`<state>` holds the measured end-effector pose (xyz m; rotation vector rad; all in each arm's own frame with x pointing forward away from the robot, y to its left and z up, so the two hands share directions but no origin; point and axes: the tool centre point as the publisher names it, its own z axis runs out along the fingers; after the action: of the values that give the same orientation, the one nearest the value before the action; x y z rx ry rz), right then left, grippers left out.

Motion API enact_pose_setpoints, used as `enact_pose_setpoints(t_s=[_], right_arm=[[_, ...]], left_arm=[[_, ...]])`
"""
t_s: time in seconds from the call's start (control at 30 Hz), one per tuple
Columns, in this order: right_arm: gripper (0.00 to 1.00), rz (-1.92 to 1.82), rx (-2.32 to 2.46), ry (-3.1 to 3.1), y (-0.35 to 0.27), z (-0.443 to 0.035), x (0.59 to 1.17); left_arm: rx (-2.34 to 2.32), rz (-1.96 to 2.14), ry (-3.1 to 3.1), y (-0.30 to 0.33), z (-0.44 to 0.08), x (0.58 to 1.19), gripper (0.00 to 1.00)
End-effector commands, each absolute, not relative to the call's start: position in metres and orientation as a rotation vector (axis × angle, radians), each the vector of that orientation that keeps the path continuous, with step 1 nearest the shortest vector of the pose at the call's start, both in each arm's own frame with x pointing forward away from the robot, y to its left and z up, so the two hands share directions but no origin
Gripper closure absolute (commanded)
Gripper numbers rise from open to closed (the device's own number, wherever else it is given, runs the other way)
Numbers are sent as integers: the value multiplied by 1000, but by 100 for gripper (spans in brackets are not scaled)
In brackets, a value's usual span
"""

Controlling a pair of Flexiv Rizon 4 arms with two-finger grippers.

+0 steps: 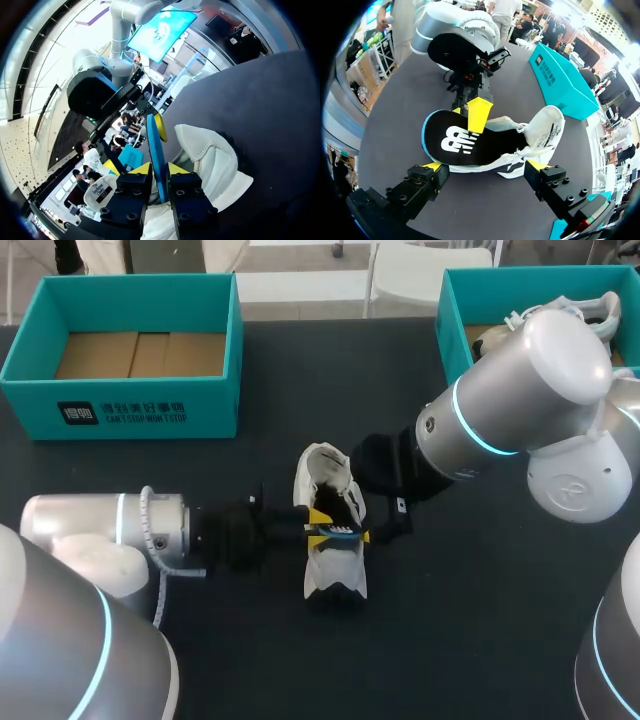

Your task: Take the shoe out of the shoebox, open the shoe tongue, remove and reinsert the insole, then place the shoe into the shoebox

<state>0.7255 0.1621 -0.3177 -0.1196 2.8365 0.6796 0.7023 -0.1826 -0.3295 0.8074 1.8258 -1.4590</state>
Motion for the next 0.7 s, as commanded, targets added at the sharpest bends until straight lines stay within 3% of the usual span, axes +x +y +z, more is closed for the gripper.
enact_pose_setpoints(t_s=[0.03,0.1,0.17,0.7], right_arm=[[0,678,-119,2835,162,-318,725],[0,678,-119,2835,162,-318,725],[0,678,-119,2835,162,-318,725],[0,678,-119,2835,162,-318,725]], left_arm=[[807,-1466,1822,-187,-329,701,83],[817,-1477,1822,-192,-329,700,87],[838,-1477,1825,-195,-329,700,100],[863,-1404,1934,-180,-353,718,100]])
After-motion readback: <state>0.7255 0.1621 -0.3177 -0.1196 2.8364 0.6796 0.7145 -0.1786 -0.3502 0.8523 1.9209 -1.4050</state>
